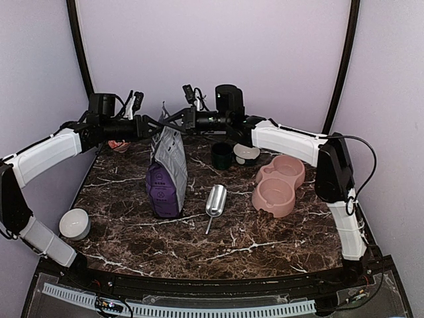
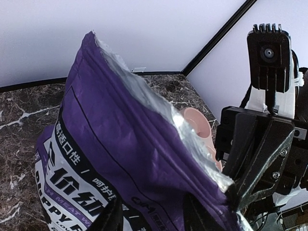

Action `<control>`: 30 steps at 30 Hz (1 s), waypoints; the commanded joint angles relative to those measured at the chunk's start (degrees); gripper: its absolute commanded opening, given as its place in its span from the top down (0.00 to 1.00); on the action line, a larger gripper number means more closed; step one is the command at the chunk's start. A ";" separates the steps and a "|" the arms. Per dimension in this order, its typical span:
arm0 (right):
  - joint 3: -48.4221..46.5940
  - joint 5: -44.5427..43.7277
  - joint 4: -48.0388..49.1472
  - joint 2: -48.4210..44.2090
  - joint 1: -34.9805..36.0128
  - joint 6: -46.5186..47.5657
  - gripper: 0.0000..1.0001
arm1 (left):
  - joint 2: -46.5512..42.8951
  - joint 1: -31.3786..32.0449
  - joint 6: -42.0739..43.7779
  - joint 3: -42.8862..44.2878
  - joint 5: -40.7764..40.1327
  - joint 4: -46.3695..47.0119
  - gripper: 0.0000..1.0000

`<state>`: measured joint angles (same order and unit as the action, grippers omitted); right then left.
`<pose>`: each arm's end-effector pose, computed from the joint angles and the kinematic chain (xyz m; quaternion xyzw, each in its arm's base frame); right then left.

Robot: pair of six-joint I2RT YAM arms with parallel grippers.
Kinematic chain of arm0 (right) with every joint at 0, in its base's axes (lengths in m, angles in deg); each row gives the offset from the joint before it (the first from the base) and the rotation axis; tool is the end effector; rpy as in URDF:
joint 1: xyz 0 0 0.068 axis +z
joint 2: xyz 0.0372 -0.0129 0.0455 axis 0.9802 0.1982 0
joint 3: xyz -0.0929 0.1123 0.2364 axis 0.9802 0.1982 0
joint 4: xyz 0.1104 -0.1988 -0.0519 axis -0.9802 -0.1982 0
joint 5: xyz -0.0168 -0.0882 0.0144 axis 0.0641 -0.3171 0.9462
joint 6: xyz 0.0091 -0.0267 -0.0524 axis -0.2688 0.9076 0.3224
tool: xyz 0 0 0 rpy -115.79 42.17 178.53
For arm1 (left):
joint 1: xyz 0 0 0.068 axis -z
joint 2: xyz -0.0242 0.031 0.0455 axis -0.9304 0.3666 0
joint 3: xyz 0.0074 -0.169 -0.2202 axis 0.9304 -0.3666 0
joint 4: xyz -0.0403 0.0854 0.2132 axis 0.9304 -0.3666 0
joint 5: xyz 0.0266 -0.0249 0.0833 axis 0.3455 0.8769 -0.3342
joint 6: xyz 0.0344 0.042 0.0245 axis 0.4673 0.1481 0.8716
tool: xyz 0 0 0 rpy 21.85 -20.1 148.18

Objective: Serve the pet food
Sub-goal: Open the pet food bag at the center of the board.

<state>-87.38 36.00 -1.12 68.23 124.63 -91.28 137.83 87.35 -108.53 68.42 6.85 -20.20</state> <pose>0.3408 0.3946 0.3410 -0.2519 0.6649 0.6429 0.2847 0.2911 -0.1220 0.3581 0.1312 0.7911 -0.3845 0.4573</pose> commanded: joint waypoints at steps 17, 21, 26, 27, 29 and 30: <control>21.12 6.39 5.28 -6.19 -0.98 3.32 1.00 | 2.74 5.95 -1.98 -3.12 1.89 5.59 0.57; 25.53 6.01 5.42 -8.58 1.09 4.52 1.00 | 0.35 6.13 -0.40 -2.18 -1.32 1.83 0.56; 27.83 5.44 5.82 -9.91 3.00 4.64 1.00 | -2.02 6.14 -0.46 -2.00 -2.17 0.82 0.50; 27.79 5.36 6.29 -9.91 3.25 4.20 1.00 | -2.14 6.17 -0.33 -1.61 -2.14 0.18 0.49; 27.04 5.44 6.79 -10.05 3.84 3.95 1.00 | -2.24 6.14 -0.05 -1.06 -2.27 -1.05 0.48; 26.45 5.44 6.70 -10.03 4.26 3.90 1.00 | -2.41 6.18 0.01 -0.95 -2.25 -1.36 0.47</control>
<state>-61.50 37.20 9.22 58.72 124.39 -87.44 137.90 92.68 -109.30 66.68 3.57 -19.17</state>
